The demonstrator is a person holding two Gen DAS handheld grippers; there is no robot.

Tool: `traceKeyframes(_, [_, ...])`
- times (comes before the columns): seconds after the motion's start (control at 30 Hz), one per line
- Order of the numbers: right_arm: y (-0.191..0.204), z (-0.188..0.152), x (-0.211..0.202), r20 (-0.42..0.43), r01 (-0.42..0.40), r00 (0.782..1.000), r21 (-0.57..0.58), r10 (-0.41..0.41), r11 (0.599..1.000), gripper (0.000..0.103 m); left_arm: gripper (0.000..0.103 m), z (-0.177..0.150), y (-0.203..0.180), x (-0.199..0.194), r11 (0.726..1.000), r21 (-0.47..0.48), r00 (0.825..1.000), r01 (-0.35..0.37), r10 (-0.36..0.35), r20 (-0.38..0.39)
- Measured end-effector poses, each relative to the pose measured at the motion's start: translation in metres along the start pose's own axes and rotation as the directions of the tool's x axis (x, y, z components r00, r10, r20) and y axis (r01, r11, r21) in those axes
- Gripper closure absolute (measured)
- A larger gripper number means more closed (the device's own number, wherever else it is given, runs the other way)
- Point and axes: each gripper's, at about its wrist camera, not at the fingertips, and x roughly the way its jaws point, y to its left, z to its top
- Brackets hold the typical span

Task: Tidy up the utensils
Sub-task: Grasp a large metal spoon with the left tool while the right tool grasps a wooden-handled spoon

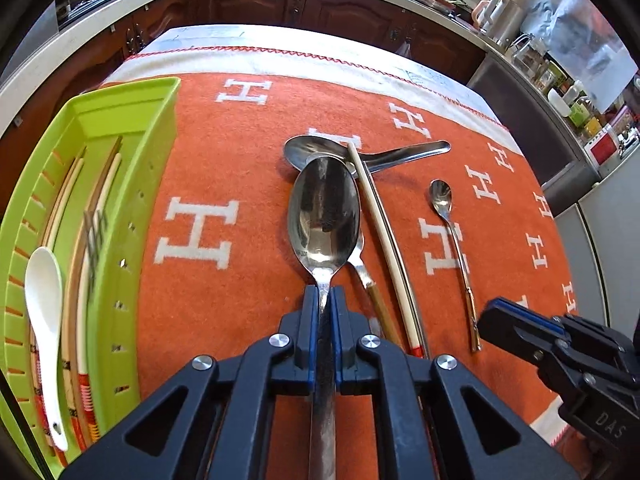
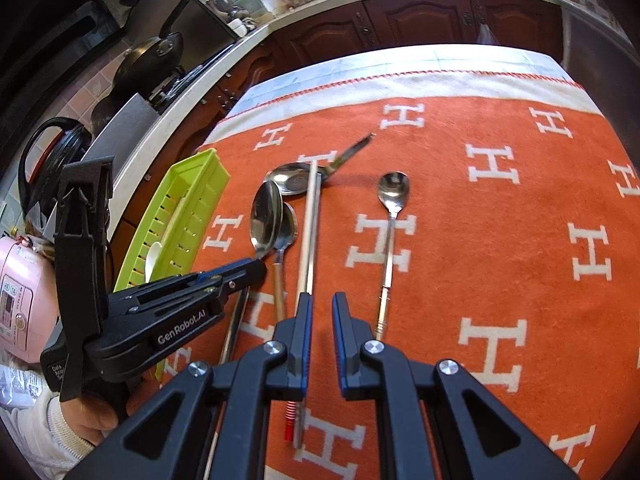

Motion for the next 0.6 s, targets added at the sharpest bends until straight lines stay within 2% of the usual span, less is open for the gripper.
traceKeyframes(0.37, [0.034,0.018,0.035,-0.056,-0.046,0.998,-0.094,0.041,0.994,0.093,0.1,0.003,0.011,-0.049,0.999,0.015,0.998,0.038,-0.039,0.055])
traceKeyframes(0.43, [0.039,0.021,0.044,-0.071,-0.022,0.997,-0.116,0.014,0.993,0.093,0.1,0.003,0.013,-0.058,0.999,0.017,0.997,0.04,-0.041,0.072])
traceKeyframes(0.6, [0.05,0.019,0.07,-0.122,0.09,0.986,-0.18,-0.113,0.98,0.093,0.1,0.001,0.022,-0.069,0.999,-0.001,0.994,0.048,-0.047,0.094])
